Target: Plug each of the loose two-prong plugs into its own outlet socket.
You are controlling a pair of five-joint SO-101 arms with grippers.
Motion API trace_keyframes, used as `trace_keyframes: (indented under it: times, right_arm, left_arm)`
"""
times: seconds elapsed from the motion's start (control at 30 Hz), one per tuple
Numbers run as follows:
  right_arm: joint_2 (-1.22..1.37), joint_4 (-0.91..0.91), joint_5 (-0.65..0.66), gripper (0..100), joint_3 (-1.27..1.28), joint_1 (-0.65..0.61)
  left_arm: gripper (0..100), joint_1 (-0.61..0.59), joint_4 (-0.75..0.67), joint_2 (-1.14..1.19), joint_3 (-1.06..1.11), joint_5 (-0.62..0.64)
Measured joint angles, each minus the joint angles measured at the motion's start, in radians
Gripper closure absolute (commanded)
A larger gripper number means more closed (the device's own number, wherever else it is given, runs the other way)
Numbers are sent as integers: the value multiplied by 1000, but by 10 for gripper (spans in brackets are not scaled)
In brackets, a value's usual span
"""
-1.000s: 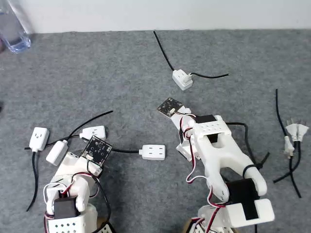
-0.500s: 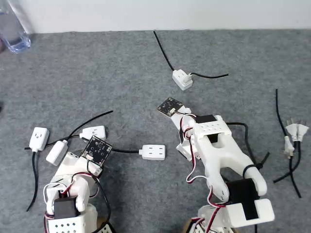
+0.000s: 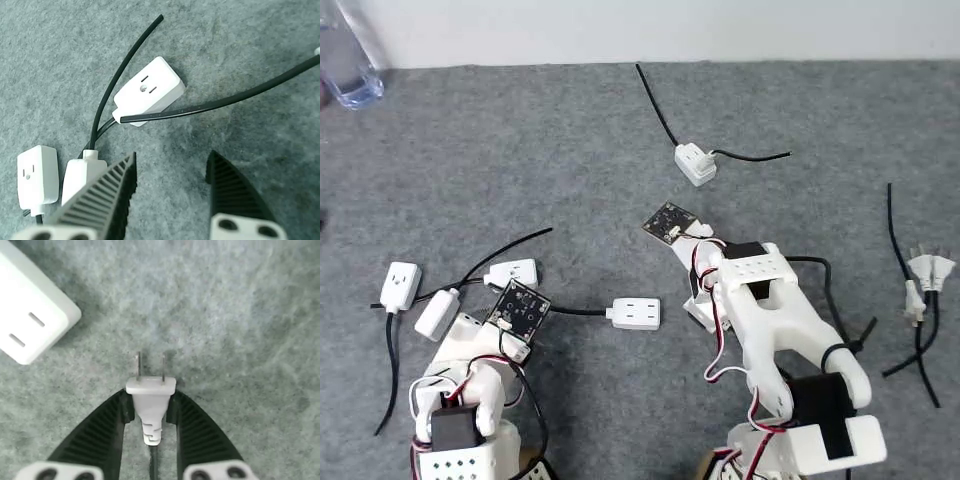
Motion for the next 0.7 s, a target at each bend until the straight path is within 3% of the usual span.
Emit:
trace_keyframes:
  times: [0.57,0.7]
  right_arm:
    - [-150,-31,32,990,84,-25]
    - [-245,48,32,991,89,-54]
  left_arm:
    - [786,0,0,0,0,0]
    - [786,0,0,0,0,34]
